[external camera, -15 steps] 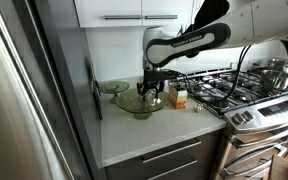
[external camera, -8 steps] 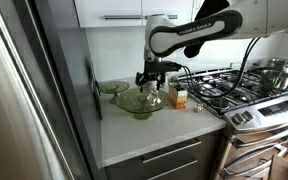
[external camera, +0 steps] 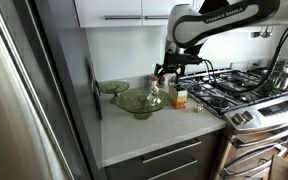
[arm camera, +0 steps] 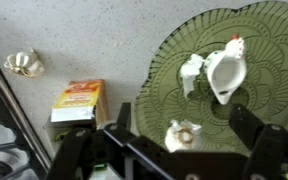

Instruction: Lift the lid off the small tea pot and put it on the kitchen counter, pick up the small tea pot and put it on the tray, pick up the lid and put it back on the small teapot

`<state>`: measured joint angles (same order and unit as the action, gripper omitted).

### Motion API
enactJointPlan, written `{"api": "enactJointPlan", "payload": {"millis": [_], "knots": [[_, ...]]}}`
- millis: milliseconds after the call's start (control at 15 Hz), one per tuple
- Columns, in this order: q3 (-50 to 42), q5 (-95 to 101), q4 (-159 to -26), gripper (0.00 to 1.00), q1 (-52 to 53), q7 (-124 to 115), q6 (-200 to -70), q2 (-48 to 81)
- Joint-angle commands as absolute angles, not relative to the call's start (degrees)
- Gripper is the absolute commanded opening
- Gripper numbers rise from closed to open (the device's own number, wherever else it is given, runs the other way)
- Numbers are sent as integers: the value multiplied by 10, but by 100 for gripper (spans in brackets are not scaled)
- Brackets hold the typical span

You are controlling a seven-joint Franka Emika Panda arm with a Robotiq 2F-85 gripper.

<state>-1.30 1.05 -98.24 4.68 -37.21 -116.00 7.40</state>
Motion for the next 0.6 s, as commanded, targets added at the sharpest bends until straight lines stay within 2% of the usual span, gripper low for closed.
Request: {"api": "enactJointPlan", "payload": {"millis": [0, 467, 533], "knots": [[-31, -13, -1123, 100, 15, -425, -1234, 1], [-60, 0, -1296, 100, -45, -537, -1407, -33], [-55, -4, -1244, 100, -42, -503, -1370, -10]]}}
